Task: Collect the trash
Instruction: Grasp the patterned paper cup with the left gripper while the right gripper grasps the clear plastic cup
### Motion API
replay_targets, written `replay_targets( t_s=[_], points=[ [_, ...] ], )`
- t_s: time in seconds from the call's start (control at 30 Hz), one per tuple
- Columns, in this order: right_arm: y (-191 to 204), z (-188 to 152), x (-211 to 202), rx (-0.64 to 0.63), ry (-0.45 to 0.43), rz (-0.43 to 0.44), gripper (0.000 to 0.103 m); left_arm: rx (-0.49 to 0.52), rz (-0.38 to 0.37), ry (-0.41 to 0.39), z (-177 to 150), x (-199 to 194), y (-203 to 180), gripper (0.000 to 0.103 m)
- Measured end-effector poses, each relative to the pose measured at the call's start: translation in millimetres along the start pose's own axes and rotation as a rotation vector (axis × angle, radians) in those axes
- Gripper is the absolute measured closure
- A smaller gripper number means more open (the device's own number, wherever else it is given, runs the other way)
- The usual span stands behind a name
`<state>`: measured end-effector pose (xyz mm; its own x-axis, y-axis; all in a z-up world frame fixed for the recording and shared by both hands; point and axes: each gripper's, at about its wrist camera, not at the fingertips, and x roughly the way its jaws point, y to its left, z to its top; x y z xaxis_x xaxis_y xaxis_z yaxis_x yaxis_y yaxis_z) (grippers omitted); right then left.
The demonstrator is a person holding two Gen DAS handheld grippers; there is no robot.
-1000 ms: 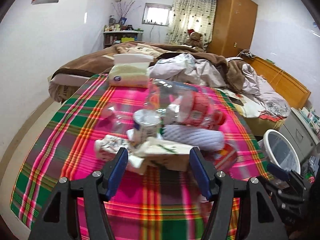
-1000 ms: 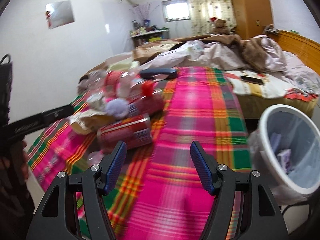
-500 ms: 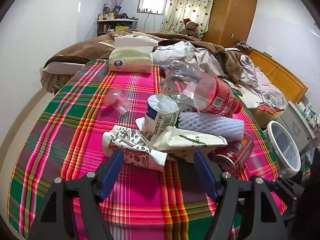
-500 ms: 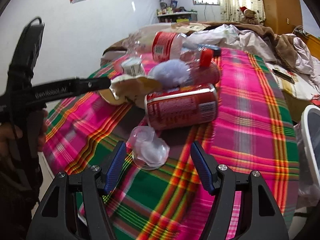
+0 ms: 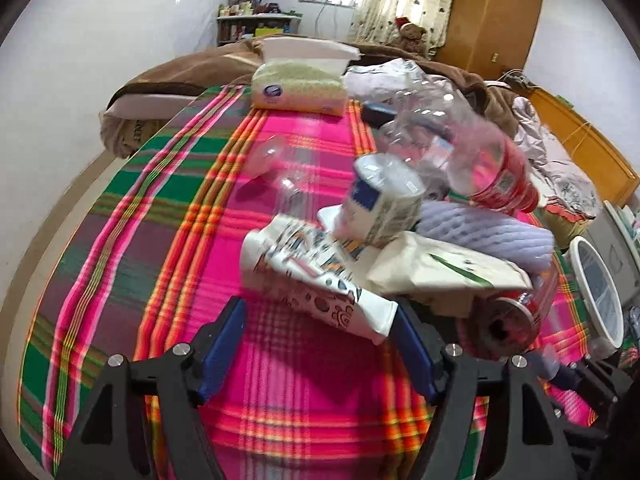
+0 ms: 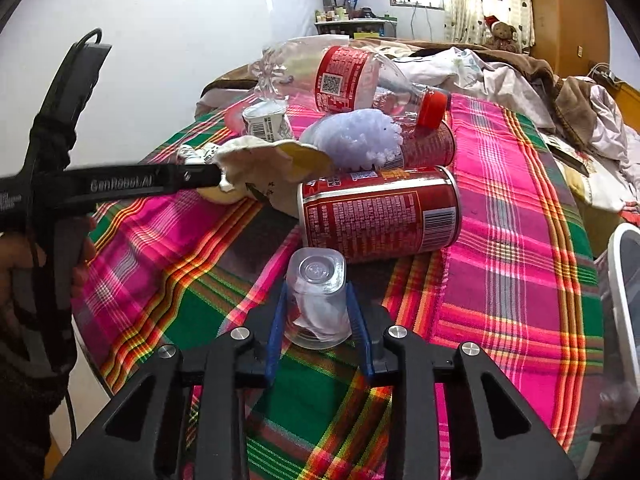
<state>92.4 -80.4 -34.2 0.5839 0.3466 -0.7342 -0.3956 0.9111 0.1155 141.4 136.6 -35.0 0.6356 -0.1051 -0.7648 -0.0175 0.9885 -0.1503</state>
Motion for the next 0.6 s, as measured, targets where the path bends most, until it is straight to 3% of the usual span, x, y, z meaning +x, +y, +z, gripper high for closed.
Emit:
replay_targets(
  t_s=[0.07,0.23,0.4,0.6],
  points=[
    [-1.6,1.3,0.9,0.006,-0.001,-0.001,0.072,-0.018,0.001,-0.006,-1.7,-2.9,8.2,0.028],
    [-1.6,-0.5,-1.0,0.011,-0.001,-0.006,0.072,-0.042,0.089,-0.001,-4.2,-9.0,29.0,0.028],
    [-1.7,0.0,-0.5,0.021,-0.001,-0.012,0.072,-0.099,0.021,-0.041,3.1,-13.5,36.8,0.028],
    [-6.4,-0.4,-3.3,0.036,-0.011,-0.033,0.072,-0.122,0.018,0.009,12.7,13.8,28.5,0.028]
  ],
)
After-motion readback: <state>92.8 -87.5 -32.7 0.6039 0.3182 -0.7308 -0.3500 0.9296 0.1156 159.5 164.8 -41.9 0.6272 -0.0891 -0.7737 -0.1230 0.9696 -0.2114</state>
